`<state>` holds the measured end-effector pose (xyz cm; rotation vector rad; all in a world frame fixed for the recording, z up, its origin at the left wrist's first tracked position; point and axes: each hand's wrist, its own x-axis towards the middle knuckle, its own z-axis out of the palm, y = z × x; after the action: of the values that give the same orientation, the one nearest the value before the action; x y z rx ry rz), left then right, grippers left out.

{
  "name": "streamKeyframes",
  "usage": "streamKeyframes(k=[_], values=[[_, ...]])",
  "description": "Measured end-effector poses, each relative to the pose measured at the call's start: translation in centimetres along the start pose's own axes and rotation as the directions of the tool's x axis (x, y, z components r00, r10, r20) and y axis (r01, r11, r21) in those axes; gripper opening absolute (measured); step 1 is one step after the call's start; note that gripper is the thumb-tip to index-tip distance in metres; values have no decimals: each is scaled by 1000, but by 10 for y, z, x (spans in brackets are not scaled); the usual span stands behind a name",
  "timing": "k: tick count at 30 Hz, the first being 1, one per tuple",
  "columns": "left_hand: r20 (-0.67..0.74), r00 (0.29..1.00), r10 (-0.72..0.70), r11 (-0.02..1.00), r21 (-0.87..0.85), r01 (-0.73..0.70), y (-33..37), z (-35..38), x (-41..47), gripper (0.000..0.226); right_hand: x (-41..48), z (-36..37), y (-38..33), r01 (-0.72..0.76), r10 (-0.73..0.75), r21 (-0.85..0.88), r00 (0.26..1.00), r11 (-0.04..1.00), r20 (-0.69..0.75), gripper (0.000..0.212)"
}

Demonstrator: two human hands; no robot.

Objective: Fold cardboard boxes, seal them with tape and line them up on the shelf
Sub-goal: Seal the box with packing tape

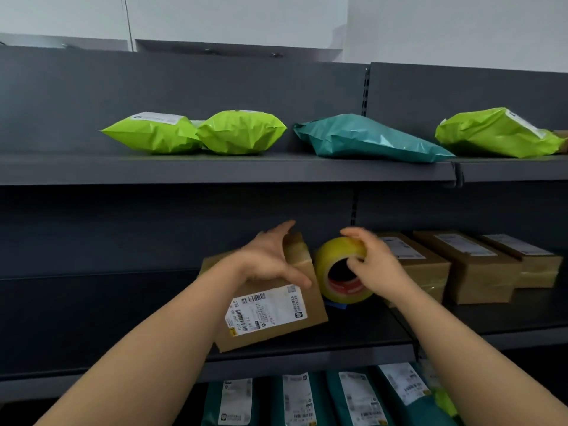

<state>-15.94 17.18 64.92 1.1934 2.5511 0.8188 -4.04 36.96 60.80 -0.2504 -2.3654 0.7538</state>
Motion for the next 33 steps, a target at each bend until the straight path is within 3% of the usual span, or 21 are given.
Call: streamKeyframes(k=[5, 10, 17, 28, 33], values=[[-214, 975, 59, 925, -355, -134, -14, -5, -24, 127, 18, -27, -30, 68, -57, 74, 988, 995, -140, 49], [-294, 954, 60, 830, -516, -211, -32, -14, -45, 120, 32, -24, -45, 173, -170, 31, 981, 984, -92, 53], [-375, 926, 51, 775, -570, -274, -61, -22, -59, 118, 34, -16, -45, 173, -168, -152, 985, 973, 42, 64], [-413, 909, 58, 728, -605, -322, -77, -24, -60, 107, 42, -24, -60, 163, -129, -311, 984, 936, 127, 61], [-433, 900, 50, 684, -642, -346, -87, -26, -63, 104, 48, -24, -62, 220, -145, -438, 970, 871, 198, 64]])
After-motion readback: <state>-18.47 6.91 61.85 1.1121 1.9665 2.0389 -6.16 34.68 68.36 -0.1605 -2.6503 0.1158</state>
